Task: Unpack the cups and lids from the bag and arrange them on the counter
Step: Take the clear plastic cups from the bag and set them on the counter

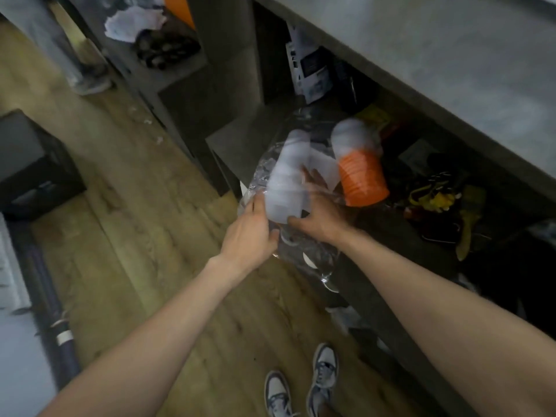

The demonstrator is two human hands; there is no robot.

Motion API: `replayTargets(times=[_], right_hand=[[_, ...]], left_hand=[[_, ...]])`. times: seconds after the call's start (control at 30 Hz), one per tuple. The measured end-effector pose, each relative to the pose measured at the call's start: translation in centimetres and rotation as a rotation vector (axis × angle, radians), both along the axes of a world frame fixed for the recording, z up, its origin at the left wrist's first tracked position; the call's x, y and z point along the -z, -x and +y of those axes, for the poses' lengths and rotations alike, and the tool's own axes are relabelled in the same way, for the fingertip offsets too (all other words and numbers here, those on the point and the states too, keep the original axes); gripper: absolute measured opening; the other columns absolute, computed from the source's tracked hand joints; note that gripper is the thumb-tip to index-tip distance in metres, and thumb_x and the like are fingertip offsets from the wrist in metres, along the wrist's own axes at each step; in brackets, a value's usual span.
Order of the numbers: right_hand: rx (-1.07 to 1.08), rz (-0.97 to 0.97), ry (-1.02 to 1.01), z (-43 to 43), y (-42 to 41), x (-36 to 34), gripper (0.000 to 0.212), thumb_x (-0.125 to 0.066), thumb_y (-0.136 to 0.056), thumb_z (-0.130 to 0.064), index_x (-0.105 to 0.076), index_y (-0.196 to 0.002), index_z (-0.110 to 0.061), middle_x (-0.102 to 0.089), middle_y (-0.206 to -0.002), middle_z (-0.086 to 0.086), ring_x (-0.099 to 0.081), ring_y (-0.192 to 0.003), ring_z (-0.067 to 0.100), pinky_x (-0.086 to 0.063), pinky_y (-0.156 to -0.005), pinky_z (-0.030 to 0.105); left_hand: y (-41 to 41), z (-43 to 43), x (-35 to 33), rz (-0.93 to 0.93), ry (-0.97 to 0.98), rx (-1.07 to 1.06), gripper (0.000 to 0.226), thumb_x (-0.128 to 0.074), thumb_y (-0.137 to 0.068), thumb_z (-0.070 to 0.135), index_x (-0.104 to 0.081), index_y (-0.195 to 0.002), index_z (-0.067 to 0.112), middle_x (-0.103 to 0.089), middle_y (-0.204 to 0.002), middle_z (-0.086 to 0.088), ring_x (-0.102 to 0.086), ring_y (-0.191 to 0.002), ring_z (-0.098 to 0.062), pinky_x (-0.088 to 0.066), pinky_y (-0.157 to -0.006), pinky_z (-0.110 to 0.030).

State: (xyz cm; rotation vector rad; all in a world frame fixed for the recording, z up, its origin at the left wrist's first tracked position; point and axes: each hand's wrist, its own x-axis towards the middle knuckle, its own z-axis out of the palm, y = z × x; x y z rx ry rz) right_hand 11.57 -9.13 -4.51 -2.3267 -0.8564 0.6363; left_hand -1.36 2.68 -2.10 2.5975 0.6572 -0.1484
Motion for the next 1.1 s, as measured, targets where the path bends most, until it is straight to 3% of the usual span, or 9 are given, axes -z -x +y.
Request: replayTargets(times=[0.17,0.3,0.4,0.5,0.67,0.77,0.83,0.97,1.1], right_hand=[[0.112,0.109,-0.198,0.4,0.1,-0.6,0.078,-0.073,-0.084,-0.011,-0.033,-0.150,-0.008,-0.041,-0.150,0.013,-0.040,-0.138,0.025,-0.035,-0.114,0.037],[0.214,0.080,-0.261,-0.6,0.1,-1.7,0.081,-0.080,-0.076,-0.020,-0.041,-0.146,-0.018,-0.046,-0.146,0.005,-0.045,-0.133,0.018,-0.037,-0.104,0.026],[0.325,0.100,-0.291,-2.0,0.4,-3.3,0.077,-0.082,-0.071,-0.031,-0.047,-0.139,-0.024,-0.052,-0.140,-0.001,-0.051,-0.125,0.015,-0.043,-0.098,0.028],[0.478,0.247,-0.418,-3.5,1.4,-5.6,0.066,-0.079,-0.065,-0.035,-0.054,-0.126,-0.035,-0.056,-0.130,-0.005,-0.056,-0.116,0.015,-0.052,-0.086,0.031],[0.644,0.500,-0.599,-6.4,3.4,-10.2,0.013,-0.070,-0.084,-0.027,-0.064,-0.095,-0.026,-0.063,-0.103,0.002,-0.062,-0.101,0.026,-0.050,-0.080,0.033],[0.659,0.637,-0.516,-8.1,4.7,-13.5,0.046,-0.073,-0.076,-0.039,-0.059,-0.116,-0.021,-0.060,-0.113,0.008,-0.061,-0.101,0.027,-0.053,-0.087,0.041],[0.625,0.659,-0.503,-9.8,5.4,-15.9,0.057,-0.071,-0.079,-0.047,-0.053,-0.127,-0.023,-0.059,-0.120,0.007,-0.060,-0.105,0.027,-0.052,-0.092,0.044],[0.465,0.667,-0.624,-14.0,6.5,-20.6,0.043,-0.049,-0.091,-0.064,-0.059,-0.120,-0.034,-0.066,-0.120,-0.003,-0.063,-0.111,0.021,-0.049,-0.095,0.040],[0.386,0.519,-0.715,-18.8,8.2,-24.1,0.026,-0.056,-0.098,-0.038,-0.058,-0.124,-0.038,-0.066,-0.122,-0.011,-0.064,-0.111,0.010,-0.056,-0.086,0.031]], left_hand=[[-0.4,0.4,0.1,-0.066,0.125,-0.013,0.079,-0.064,-0.074,0.027,-0.031,-0.145,0.015,-0.064,-0.120,-0.009,-0.065,-0.101,-0.032,-0.055,-0.076,-0.043],[-0.2,-0.1,-0.7,-0.106,0.207,0.005,0.089,-0.073,-0.071,0.029,-0.027,-0.148,0.024,-0.061,-0.131,0.001,-0.062,-0.114,-0.022,-0.055,-0.087,-0.040],[0.6,-1.3,-1.5,-0.174,0.207,0.043,0.098,-0.077,-0.074,0.027,-0.023,-0.154,0.022,-0.051,-0.144,0.003,-0.052,-0.128,-0.016,-0.047,-0.103,-0.035],[1.3,-2.3,-2.3,-0.258,0.190,0.079,0.094,-0.079,-0.073,0.028,-0.028,-0.152,0.027,-0.046,-0.145,0.004,-0.048,-0.129,-0.013,-0.046,-0.105,-0.034],[1.9,-3.8,-5.4,-0.379,0.237,0.129,0.083,-0.083,-0.075,0.034,-0.035,-0.143,0.039,-0.041,-0.143,0.010,-0.046,-0.123,-0.004,-0.041,-0.092,-0.005],[2.1,-5.1,-7.8,-0.358,0.450,0.246,0.085,-0.079,-0.078,0.046,-0.030,-0.147,0.040,-0.041,-0.149,0.014,-0.040,-0.136,-0.003,-0.039,-0.111,-0.028],[2.6,-6.1,-9.8,-0.349,0.618,0.282,0.087,-0.077,-0.080,0.041,-0.024,-0.150,0.041,-0.043,-0.146,0.018,-0.043,-0.134,-0.002,-0.040,-0.111,-0.031],[3.1,-7.4,-14.2,-0.466,0.750,0.229,0.089,-0.073,-0.085,0.029,-0.016,-0.152,0.040,-0.045,-0.142,0.012,-0.054,-0.122,-0.005,-0.053,-0.096,-0.027],[3.1,-10.1,-19.5,-0.523,0.772,0.266,0.086,-0.073,-0.083,0.046,-0.020,-0.150,0.048,-0.050,-0.140,0.008,-0.058,-0.120,-0.009,-0.057,-0.090,-0.036]])
